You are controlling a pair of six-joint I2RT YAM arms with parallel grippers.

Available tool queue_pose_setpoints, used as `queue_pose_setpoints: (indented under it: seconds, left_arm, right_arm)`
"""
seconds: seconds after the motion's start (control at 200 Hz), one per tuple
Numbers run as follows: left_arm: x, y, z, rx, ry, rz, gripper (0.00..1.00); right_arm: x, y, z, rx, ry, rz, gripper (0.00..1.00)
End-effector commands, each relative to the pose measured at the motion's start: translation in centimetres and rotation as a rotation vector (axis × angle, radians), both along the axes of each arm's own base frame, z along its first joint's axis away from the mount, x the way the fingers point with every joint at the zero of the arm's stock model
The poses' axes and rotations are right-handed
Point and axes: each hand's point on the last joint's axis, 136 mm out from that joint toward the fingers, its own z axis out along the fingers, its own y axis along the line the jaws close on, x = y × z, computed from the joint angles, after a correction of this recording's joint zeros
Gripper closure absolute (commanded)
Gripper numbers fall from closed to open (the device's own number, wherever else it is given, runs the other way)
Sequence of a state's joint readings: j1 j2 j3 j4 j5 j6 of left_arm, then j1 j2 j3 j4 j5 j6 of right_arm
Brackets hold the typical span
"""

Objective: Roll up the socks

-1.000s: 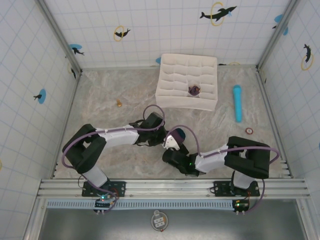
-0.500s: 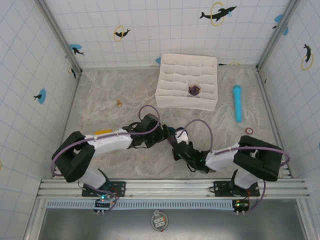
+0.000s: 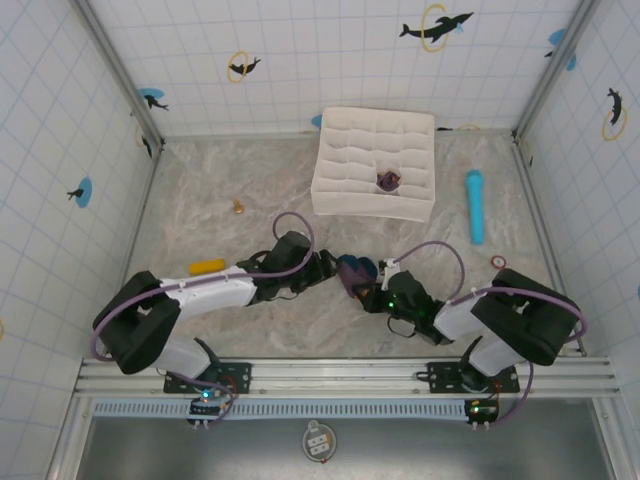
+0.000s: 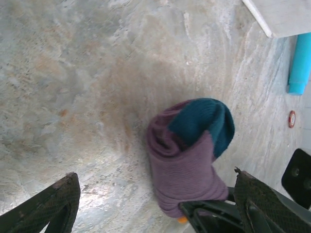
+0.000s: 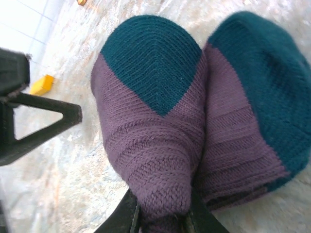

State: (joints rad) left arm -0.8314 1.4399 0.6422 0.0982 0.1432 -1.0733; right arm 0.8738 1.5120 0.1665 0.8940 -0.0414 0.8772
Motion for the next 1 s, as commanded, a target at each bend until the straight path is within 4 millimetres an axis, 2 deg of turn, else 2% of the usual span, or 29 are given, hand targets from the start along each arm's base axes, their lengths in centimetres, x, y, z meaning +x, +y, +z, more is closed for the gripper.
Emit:
queue_pose_setpoints:
  seconds: [0.0, 0.16, 0.33, 0.47, 0.625, 0.811, 0.901, 0.996]
  left_arm:
    - [-0.3, -0.7, -0.1, -0.019, -0.021, -0.025, 0.19]
    - [-0.8, -1.7, -0.7, -0.009, -0.009, -0.046, 0.23]
    - [-1.1, -2.1, -1.5, 0.0, -0.002, -0.054, 0.28]
    - [-1.0, -2.1, -2.3, 0.019, 0.009, -0.048, 0.31]
    - [-0.5, -2.1, -3.1, 0.048, 0.004, -0.04, 0.33]
    - [-0.3, -1.5, -4.9, 0.117, 0.046, -0.006, 0.42]
    - [-0.2, -1.7, -5.5, 0.126, 0.065, -0.008, 0.44]
    - [-0.2, -1.6, -6.2, 0.144, 0.082, 0.001, 0.51]
  right_arm:
    - [-4.6, -2.0, -5.3, -0.049, 0.329, 0.028, 1.0]
    - [-5.2, -2.7, -6.9, -0.038, 0.47, -0.025, 1.0]
    - [-5.4, -3.0, -7.4, 0.029, 0.586, -0.091, 1.0]
    - [-5.5, -2.5, -7.7, 0.036, 0.637, -0.084, 1.0]
    - [-5.2, -2.4, -7.6, 0.048, 0.648, -0.099, 1.0]
    - [-4.8, -2.3, -7.1, 0.077, 0.646, -0.114, 1.0]
    - [-5.2, -1.9, -6.8, 0.093, 0.662, -0.082, 0.96]
    - [-5.1, -1.6, -6.4, 0.109, 0.657, -0.073, 0.94]
